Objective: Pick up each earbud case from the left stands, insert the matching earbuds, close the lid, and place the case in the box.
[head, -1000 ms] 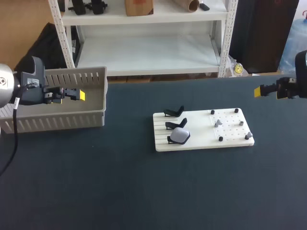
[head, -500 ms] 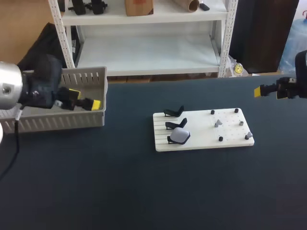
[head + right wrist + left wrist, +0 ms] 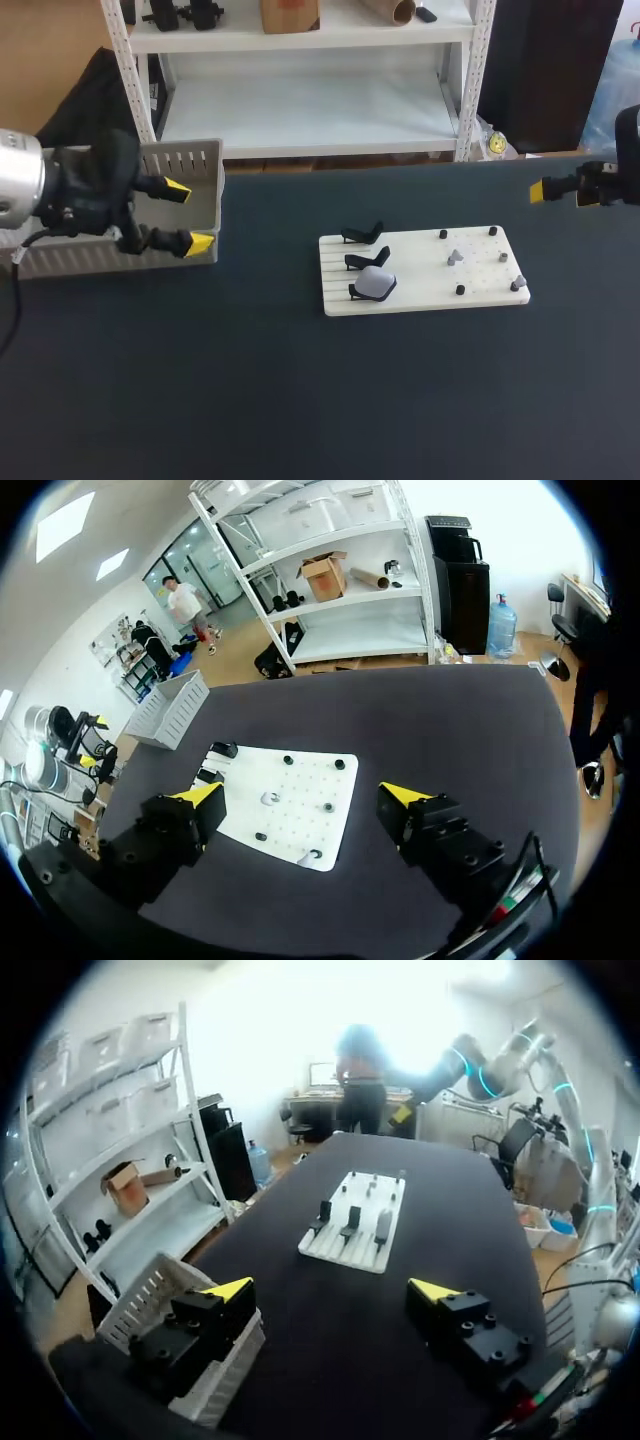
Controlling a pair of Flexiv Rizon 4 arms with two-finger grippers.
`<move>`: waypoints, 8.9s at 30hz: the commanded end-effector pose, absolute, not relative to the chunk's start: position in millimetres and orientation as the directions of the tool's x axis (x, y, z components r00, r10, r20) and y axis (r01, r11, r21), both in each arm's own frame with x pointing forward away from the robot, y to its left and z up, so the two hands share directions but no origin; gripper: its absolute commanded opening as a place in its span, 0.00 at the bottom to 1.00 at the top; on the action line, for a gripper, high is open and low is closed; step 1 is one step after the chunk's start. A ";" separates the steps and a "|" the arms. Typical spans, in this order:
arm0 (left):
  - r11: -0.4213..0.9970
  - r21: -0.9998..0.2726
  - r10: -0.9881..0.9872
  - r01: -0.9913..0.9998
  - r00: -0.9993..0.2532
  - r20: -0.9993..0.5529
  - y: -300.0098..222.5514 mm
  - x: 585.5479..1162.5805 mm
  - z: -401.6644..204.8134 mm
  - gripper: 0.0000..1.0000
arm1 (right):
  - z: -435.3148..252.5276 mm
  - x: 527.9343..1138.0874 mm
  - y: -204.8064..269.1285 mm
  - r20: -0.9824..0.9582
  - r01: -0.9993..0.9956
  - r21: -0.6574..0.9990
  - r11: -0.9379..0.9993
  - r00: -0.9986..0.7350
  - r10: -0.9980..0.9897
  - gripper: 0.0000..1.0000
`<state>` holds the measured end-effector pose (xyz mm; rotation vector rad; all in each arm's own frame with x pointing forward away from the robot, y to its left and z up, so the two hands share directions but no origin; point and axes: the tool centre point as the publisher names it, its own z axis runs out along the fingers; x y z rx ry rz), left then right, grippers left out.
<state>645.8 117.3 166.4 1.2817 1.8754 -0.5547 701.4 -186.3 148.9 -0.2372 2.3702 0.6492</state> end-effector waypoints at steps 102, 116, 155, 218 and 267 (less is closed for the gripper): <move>0.130 -0.087 0.520 0.988 -0.143 -0.842 -99.0 669.3 16.3 0.62 | 149.3 701.6 -186.2 -0.642 -0.327 0.389 0.861 -0.767 -0.001 1.00; 0.116 -0.101 0.511 0.988 -0.147 -0.847 -105.6 671.4 11.6 0.47 | 149.3 701.6 -186.2 -0.642 -0.327 0.389 0.861 -0.767 -0.001 1.00; 0.152 -0.037 0.465 0.988 -0.104 -0.879 -104.6 654.6 78.0 0.00 | 149.3 701.6 -186.2 -0.642 -0.327 0.389 0.861 -0.767 -0.001 1.00; 0.049 0.085 0.384 0.995 0.060 -0.921 -160.8 669.0 110.5 0.00 | 138.2 664.5 -45.7 -0.565 -0.497 0.373 0.783 -0.791 -0.232 1.00; 0.081 -0.078 0.121 0.994 -0.088 -0.989 -127.1 654.2 129.3 0.00 | 108.3 613.8 -166.8 -0.396 -0.448 -0.111 0.887 -0.799 -0.453 1.00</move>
